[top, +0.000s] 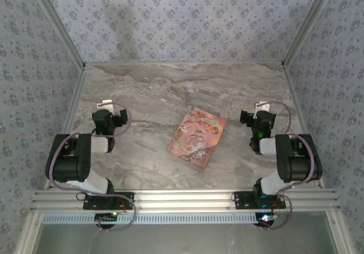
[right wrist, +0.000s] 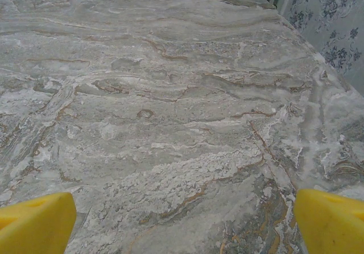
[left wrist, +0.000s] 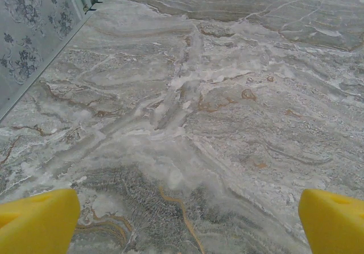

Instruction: Unlock a padlock with a key

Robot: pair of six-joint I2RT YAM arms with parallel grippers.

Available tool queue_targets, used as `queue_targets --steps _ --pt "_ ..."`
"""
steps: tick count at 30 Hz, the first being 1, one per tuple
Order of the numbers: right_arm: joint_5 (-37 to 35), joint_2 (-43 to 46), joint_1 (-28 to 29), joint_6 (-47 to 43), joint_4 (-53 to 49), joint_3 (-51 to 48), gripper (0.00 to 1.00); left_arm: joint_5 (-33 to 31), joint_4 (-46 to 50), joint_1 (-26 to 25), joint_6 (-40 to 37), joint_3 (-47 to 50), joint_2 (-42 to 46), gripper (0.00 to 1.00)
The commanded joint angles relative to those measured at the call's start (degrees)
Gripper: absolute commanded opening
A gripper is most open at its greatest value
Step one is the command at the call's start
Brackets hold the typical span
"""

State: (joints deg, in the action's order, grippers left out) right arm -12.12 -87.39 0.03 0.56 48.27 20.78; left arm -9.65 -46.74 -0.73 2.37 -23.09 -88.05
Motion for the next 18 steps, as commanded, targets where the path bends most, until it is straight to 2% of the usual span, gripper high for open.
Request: queue_targets --steps 1,18 --pt "0.1 0.0 0.0 -0.3 1.3 0.3 1.00 0.8 -1.2 0.4 -0.2 0.1 0.2 0.98" --pt "0.3 0.0 -0.1 -0.3 1.3 0.2 1.00 1.3 -1.1 0.6 -0.1 0.0 0.2 0.98"
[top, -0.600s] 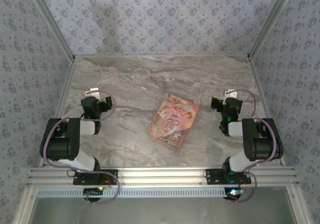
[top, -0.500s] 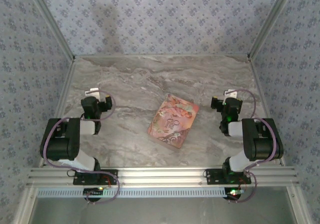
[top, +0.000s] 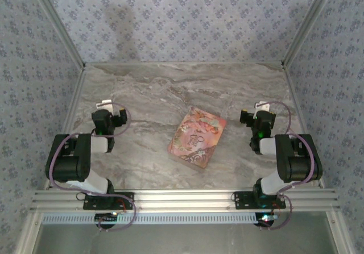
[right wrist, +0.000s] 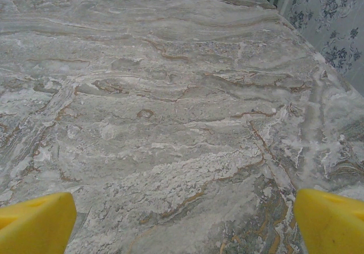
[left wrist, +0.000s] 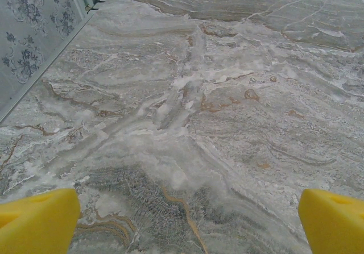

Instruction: Unlock a padlock with a key

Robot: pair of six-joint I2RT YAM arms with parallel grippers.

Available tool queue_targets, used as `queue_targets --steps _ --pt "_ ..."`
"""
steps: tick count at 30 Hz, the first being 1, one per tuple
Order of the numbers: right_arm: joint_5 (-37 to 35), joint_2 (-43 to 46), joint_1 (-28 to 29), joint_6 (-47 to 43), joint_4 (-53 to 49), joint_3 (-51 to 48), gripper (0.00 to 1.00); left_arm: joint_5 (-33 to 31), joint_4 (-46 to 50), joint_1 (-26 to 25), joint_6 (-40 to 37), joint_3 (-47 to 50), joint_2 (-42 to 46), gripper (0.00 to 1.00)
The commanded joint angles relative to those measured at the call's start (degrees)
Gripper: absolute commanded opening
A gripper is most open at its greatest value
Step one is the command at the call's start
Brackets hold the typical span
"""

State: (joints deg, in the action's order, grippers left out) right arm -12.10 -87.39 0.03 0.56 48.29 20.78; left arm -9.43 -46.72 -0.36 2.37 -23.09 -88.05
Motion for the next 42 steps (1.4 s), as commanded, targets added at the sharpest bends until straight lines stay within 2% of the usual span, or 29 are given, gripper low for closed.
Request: queue_targets --steps 1,13,16,19,20,22,23,25,26,28,30,32,35,39,42 --pt "0.3 0.0 0.0 -0.3 1.3 0.3 1.00 1.0 -1.1 0.3 -0.1 0.0 0.1 0.98" --pt "0.0 0.8 -0.1 -0.1 0.5 0.4 1.00 0.2 -1.0 0.1 0.0 0.1 0.7 0.98" --pt "-0.2 7.2 0.1 -0.2 -7.9 2.0 1.00 -4.1 9.5 -0.5 1.0 -3.3 5.8 0.98" --pt "-0.5 13.9 -0.5 2.9 -19.4 5.1 1.00 -4.1 21.6 -0.5 2.5 -8.0 10.7 0.98" --pt "-0.2 15.9 -0.7 4.7 -21.4 5.7 1.00 -3.5 23.5 -0.5 4.0 -8.6 12.2 0.98" --pt "0.9 20.3 -1.5 10.6 -27.0 7.1 1.00 -0.4 29.3 0.4 11.9 -10.4 15.9 0.98" --pt "1.0 22.5 -2.2 16.5 -31.5 8.1 1.00 1.2 33.5 1.1 17.7 -11.9 17.6 0.98" --pt "-1.1 26.3 -3.7 35.4 -48.7 12.0 1.00 3.6 40.8 1.9 28.0 -14.2 19.8 0.98" --pt "1.7 27.1 -5.1 39.5 -51.9 12.7 1.00 7.6 41.4 2.1 28.8 -14.4 20.5 0.98" --pt "14.2 28.3 -8.6 39.2 -50.2 11.7 1.00 16.1 42.5 1.4 30.9 -14.5 21.8 0.94" --pt "22.3 29.0 -9.2 38.5 -51.0 11.8 1.00 20.5 44.6 -0.5 32.6 -14.6 23.2 0.88" --pt "26.6 28.7 -8.9 37.0 -57.2 14.2 1.00 22.9 46.9 -4.3 33.0 -14.6 24.7 0.85" --pt "34.1 28.6 -7.7 36.7 -60.7 14.1 0.95 26.2 50.4 -10.7 33.1 -14.2 26.1 0.82" --pt "37.3 28.7 -3.7 36.7 -64.8 13.7 0.92 28.7 50.0 -19.7 34.0 -11.9 26.2 0.81" --pt "39.3 28.2 0.1 39.7 -62.5 11.4 0.90 29.9 49.0 -25.2 34.6 -11.5 24.0 0.81"
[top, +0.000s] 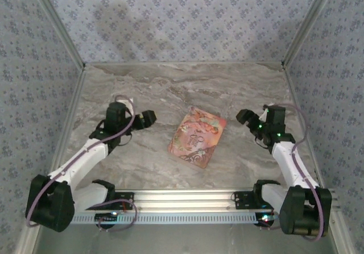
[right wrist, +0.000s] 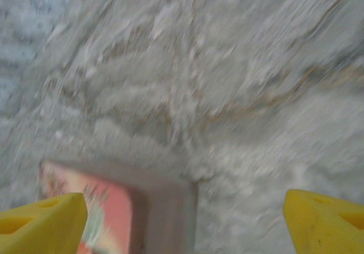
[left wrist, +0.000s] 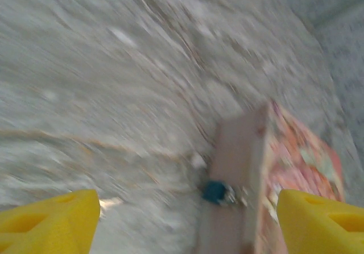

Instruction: Unlock a padlock with a key

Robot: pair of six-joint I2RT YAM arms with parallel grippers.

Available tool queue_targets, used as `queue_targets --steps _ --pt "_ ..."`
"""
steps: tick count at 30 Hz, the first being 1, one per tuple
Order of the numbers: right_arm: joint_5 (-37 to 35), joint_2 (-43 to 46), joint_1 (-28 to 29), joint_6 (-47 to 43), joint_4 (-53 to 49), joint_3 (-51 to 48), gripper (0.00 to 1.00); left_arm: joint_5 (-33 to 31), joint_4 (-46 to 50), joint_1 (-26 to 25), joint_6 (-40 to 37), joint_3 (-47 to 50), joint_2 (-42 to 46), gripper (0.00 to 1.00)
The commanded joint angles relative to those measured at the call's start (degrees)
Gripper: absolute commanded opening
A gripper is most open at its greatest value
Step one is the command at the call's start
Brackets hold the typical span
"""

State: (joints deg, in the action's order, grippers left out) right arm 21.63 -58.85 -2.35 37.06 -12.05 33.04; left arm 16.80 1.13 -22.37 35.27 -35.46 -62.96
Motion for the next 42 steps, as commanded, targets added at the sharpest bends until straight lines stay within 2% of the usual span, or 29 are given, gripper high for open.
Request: queue_targets --steps 1,6,15,20,26,33,38,42 --pt "5.8 -0.8 4.0 3.8 -1.4 -1.4 0.89 3.8 0.1 -4.7 2.1 1.2 -2.0 0.81" --pt "2.2 -3.8 11.6 6.3 2.0 -2.5 0.88 4.1 -2.5 -10.9 2.8 -0.4 -8.9 0.80" --pt "1.2 -12.9 16.5 6.6 4.1 4.0 0.84 1.8 -4.9 -19.5 4.7 -1.8 -13.3 0.74" --pt "2.5 -20.7 19.2 6.1 4.3 11.0 0.76 -0.2 -5.8 -23.2 6.9 -1.5 -12.8 0.70" --pt "3.2 -32.3 23.1 4.4 2.4 22.2 0.73 -3.3 -7.8 -28.0 9.8 -1.2 -13.0 0.66" --pt "6.6 -45.7 27.0 2.0 -3.3 38.1 0.68 -8.1 -11.4 -34.8 12.7 -3.9 -18.3 0.66" --pt "3.0 -46.1 26.4 0.1 -8.3 41.2 0.75 -10.3 -9.6 -36.0 15.0 -5.8 -21.0 0.69" --pt "-0.5 -40.5 23.5 -0.5 -12.1 39.0 0.79 -13.5 -4.4 -36.0 14.4 -5.3 -16.2 0.72"
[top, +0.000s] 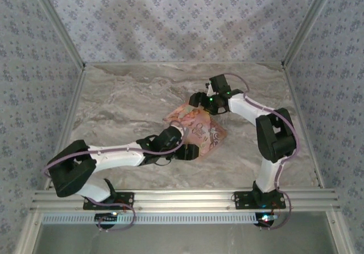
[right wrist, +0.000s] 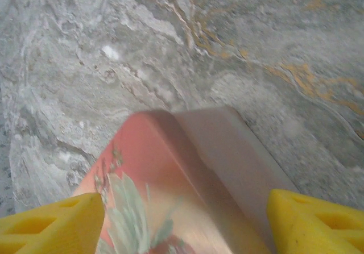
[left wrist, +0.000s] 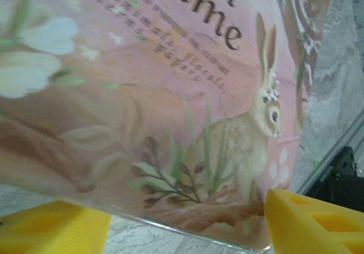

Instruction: Unlock a padlock with a key

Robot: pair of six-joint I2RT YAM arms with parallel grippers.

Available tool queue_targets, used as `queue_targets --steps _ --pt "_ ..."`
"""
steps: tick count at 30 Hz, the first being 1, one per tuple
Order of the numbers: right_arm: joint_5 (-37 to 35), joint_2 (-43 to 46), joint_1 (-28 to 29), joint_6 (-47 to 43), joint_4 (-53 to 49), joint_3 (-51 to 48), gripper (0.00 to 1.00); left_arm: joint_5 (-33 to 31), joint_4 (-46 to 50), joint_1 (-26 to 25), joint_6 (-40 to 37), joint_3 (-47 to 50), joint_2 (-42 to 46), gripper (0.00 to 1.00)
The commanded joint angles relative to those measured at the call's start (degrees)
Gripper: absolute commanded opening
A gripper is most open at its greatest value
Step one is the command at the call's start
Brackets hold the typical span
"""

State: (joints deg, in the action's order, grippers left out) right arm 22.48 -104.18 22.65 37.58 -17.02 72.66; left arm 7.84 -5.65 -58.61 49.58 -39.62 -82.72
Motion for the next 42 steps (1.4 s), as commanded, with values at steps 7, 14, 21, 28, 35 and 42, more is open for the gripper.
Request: queue_targets --steps 7,14,21,28,35,42 --pt "-4.4 21.6 -7.9 -3.2 -11.5 -13.2 0.81 -11.2 17.6 3.7 -2.9 -1.0 18.8 0.78" --pt "-4.5 39.8 -8.0 2.5 -12.3 -28.5 0.79 -3.4 22.4 19.9 -10.5 -6.8 20.5 0.82" --pt "-3.1 50.6 -3.8 11.5 -7.4 -39.9 0.76 6.6 21.8 27.5 -18.1 -19.2 2.1 0.83" --pt "-4.4 48.7 -0.2 15.3 -2.0 -42.0 0.74 14.6 23.8 30.3 -21.4 -30.0 -13.6 0.79" --pt "-4.1 42.6 0.1 16.2 3.7 -40.2 0.74 18.9 22.1 29.5 -20.1 -28.7 -15.2 0.75" --pt "-4.6 32.2 -0.8 13.2 5.2 -32.3 0.72 19.1 16.6 28.6 -16.5 -19.5 -9.1 0.72"
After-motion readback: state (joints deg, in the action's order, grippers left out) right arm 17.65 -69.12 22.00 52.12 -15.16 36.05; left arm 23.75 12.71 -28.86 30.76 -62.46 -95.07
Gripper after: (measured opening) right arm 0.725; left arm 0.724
